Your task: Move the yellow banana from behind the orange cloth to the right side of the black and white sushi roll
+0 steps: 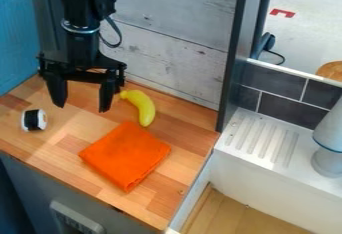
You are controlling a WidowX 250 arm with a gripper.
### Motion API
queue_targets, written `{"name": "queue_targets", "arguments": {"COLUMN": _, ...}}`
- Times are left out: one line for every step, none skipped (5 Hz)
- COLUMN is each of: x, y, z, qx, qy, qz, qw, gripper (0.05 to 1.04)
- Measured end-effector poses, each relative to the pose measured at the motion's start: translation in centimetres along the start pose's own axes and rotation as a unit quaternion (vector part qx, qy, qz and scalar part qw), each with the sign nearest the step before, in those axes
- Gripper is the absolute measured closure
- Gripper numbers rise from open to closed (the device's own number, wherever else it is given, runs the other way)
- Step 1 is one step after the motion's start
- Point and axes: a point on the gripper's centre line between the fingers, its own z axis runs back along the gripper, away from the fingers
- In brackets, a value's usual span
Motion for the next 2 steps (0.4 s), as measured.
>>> {"name": "queue_targets", "arguments": {"x": -0.2, "y": -0.1, "z": -0.8, "qx": 0.003, "qy": 0.011, "qz": -0.001, "qw": 0.9999, "gripper": 0.081}}
{"name": "queue_targets", "arguments": {"x": 1.1, "y": -2.2, "z": -2.1, "qx": -0.032, "qy": -0.02, "qz": 0.034, "qw": 0.9987, "gripper": 0.08}}
